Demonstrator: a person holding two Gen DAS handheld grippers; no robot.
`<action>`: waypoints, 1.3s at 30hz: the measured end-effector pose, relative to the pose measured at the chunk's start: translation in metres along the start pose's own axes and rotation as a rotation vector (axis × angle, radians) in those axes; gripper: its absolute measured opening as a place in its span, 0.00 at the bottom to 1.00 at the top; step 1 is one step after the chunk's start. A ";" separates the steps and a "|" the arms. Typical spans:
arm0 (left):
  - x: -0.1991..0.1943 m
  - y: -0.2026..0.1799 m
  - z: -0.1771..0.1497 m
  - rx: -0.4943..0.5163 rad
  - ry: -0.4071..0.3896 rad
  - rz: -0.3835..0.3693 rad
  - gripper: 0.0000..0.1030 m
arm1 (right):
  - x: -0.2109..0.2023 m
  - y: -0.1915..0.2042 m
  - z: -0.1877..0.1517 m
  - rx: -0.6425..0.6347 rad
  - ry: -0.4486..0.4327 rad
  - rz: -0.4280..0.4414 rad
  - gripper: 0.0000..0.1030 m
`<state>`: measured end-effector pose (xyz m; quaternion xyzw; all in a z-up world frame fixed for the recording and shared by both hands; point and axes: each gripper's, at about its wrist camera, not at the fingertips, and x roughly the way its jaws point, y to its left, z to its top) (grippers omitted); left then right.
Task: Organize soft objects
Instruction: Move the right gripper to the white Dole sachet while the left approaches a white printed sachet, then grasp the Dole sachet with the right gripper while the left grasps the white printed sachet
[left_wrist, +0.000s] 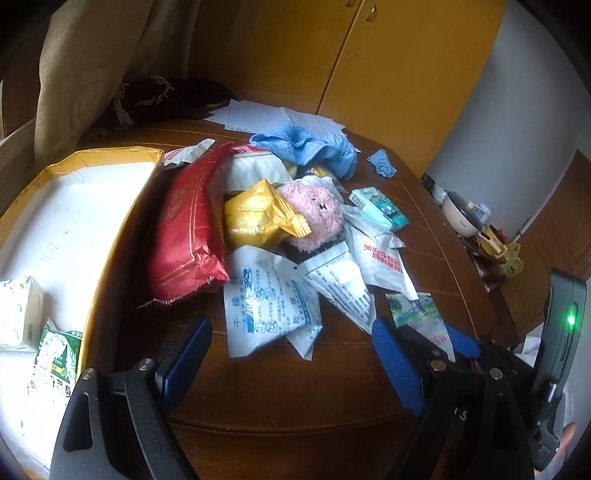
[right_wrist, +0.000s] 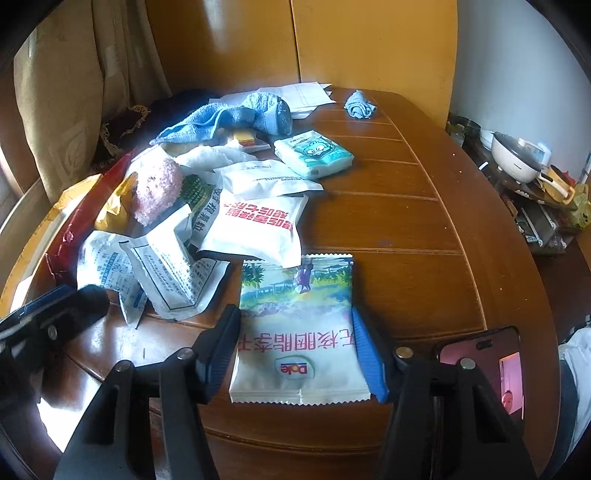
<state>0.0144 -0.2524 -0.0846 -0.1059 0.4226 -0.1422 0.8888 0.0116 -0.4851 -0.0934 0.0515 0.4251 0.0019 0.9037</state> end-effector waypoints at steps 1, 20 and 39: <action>0.002 0.000 0.003 0.002 0.003 0.012 0.88 | -0.001 0.000 -0.001 0.001 -0.003 0.002 0.57; -0.002 0.005 -0.004 -0.068 0.091 -0.123 0.30 | -0.007 -0.002 -0.003 0.050 0.013 0.068 0.56; -0.063 0.020 -0.002 -0.152 0.021 -0.258 0.30 | -0.057 0.009 -0.012 0.118 -0.107 0.234 0.55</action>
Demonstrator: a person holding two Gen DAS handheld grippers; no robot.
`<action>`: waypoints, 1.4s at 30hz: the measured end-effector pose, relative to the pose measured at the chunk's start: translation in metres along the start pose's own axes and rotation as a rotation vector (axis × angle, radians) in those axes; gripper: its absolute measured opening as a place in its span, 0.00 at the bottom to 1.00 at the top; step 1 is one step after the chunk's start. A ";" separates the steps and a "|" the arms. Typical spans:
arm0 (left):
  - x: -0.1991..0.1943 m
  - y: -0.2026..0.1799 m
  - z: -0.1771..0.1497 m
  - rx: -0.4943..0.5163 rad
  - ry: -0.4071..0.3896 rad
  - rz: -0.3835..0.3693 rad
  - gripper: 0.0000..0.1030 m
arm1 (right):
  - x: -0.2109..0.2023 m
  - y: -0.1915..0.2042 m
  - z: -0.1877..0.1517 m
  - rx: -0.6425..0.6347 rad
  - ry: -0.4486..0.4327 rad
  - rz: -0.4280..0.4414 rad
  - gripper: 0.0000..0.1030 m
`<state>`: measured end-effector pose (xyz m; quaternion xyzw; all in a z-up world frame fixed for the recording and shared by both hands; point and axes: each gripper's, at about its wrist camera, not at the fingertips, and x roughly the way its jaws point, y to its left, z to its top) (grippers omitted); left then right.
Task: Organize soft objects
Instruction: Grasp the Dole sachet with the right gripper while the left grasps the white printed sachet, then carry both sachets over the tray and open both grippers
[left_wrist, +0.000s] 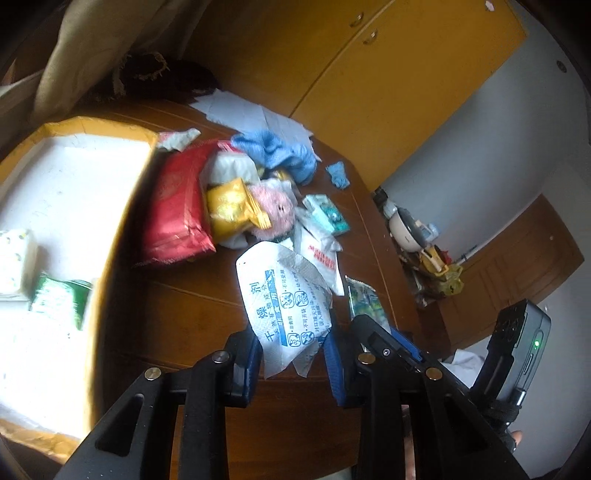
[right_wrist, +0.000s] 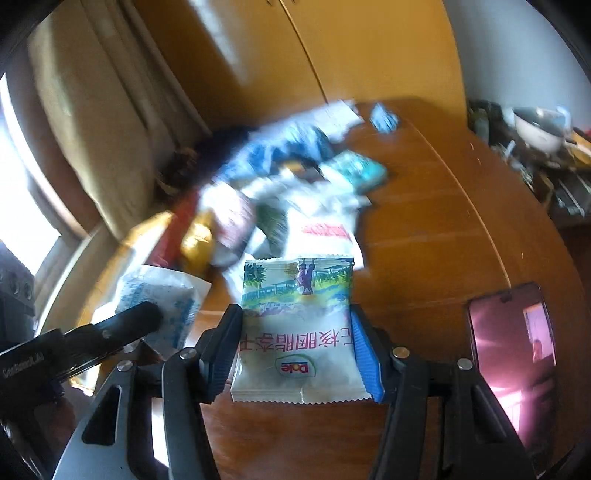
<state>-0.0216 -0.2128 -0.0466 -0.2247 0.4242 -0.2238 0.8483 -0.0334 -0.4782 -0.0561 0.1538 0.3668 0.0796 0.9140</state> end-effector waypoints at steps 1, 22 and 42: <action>-0.011 0.000 0.003 0.002 -0.019 -0.009 0.30 | -0.003 0.006 0.002 -0.011 -0.008 0.009 0.55; -0.055 0.161 0.090 -0.205 -0.140 0.346 0.30 | 0.112 0.217 0.041 -0.311 0.134 0.296 0.55; -0.041 0.171 0.084 -0.167 -0.131 0.535 0.79 | 0.136 0.230 0.014 -0.414 0.166 0.196 0.64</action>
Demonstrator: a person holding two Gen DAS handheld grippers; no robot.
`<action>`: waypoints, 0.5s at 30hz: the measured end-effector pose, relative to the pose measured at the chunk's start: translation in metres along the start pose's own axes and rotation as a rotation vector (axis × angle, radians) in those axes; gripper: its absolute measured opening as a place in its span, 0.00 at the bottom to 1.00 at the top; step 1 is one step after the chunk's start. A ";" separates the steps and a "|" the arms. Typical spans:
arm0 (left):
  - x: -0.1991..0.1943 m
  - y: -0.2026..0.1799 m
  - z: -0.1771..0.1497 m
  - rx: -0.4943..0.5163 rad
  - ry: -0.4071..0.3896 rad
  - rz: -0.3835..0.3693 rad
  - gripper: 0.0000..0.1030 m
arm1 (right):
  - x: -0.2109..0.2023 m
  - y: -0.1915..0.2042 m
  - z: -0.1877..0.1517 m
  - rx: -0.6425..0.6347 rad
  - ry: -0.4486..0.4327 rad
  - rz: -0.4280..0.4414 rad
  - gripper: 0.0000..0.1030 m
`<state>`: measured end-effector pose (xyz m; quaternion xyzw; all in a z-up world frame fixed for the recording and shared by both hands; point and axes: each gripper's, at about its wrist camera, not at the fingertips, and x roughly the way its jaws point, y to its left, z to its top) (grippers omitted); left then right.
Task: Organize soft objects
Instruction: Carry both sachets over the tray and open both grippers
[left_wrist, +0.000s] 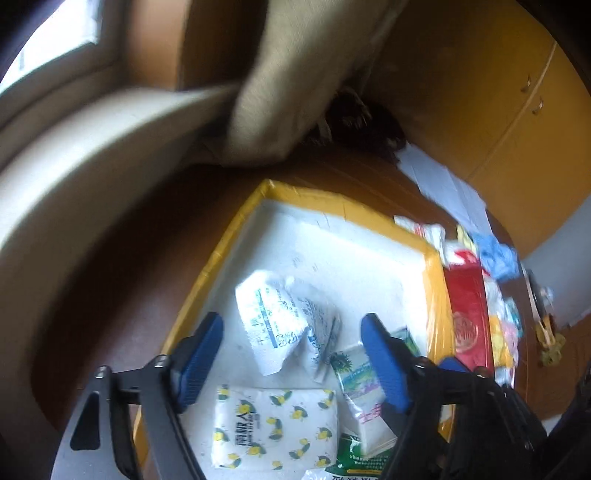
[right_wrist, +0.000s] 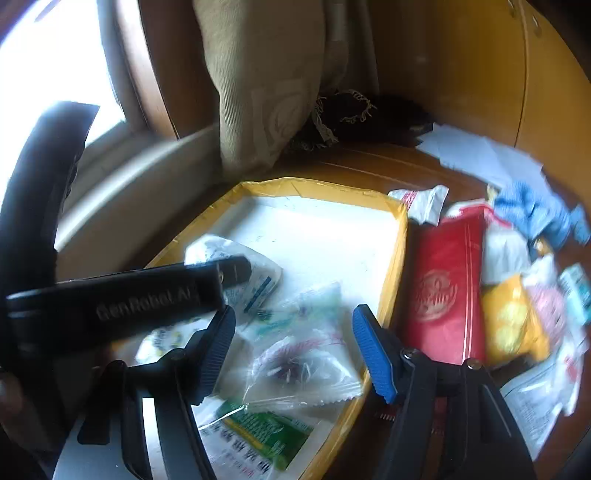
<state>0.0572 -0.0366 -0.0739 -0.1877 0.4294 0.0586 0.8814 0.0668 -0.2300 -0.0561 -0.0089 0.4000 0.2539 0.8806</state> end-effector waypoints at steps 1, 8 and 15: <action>-0.006 0.000 -0.002 -0.003 -0.020 0.017 0.79 | -0.007 -0.003 -0.003 0.020 -0.024 0.021 0.66; -0.070 -0.032 -0.039 0.013 -0.273 0.062 0.81 | -0.072 -0.016 -0.030 0.024 -0.160 0.073 0.72; -0.098 -0.090 -0.073 0.086 -0.301 -0.018 0.85 | -0.119 -0.057 -0.054 0.138 -0.195 0.149 0.73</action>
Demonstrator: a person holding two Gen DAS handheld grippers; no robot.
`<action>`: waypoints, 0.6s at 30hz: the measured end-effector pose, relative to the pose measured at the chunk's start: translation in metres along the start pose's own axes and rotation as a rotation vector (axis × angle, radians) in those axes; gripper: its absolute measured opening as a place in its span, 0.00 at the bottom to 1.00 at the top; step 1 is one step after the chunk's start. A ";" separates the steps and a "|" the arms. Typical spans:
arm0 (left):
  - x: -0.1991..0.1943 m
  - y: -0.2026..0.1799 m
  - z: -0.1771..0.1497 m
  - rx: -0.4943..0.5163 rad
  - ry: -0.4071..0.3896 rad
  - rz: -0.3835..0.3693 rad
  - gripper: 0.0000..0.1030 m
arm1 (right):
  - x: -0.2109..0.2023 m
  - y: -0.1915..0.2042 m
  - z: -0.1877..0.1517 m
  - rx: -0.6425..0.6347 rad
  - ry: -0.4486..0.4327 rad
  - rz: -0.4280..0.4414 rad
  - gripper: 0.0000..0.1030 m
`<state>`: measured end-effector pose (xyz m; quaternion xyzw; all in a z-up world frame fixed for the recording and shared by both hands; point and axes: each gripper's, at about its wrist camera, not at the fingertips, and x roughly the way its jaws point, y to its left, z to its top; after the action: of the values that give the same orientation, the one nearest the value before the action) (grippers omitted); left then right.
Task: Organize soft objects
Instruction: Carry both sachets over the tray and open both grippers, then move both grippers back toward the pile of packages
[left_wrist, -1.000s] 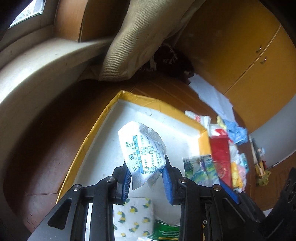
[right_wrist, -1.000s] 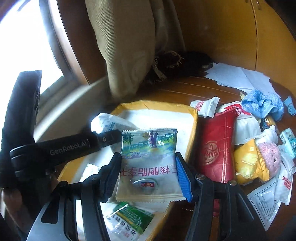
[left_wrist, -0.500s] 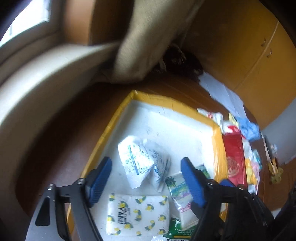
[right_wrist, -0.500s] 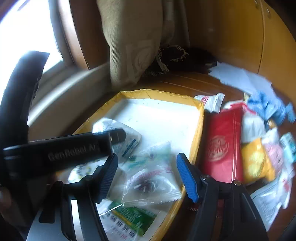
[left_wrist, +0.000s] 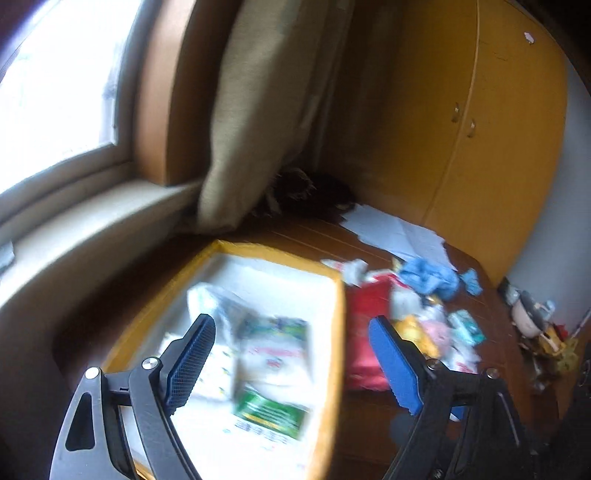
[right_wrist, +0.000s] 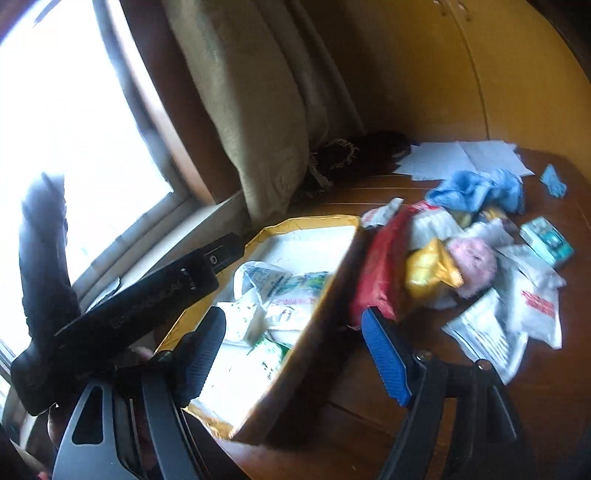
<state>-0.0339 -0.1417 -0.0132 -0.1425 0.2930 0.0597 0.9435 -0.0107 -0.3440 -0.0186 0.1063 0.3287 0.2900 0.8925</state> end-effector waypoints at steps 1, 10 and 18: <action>-0.001 -0.009 -0.001 0.018 0.006 -0.011 0.85 | -0.008 -0.005 -0.002 0.007 -0.011 -0.016 0.73; 0.008 -0.071 -0.029 0.164 0.097 -0.084 0.86 | -0.061 -0.062 -0.038 0.097 -0.054 -0.141 0.73; 0.028 -0.092 -0.025 0.239 0.142 -0.082 0.86 | -0.056 -0.104 -0.044 0.199 0.010 -0.108 0.73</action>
<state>-0.0061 -0.2364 -0.0274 -0.0450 0.3579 -0.0246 0.9324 -0.0268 -0.4611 -0.0626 0.1753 0.3655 0.2080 0.8902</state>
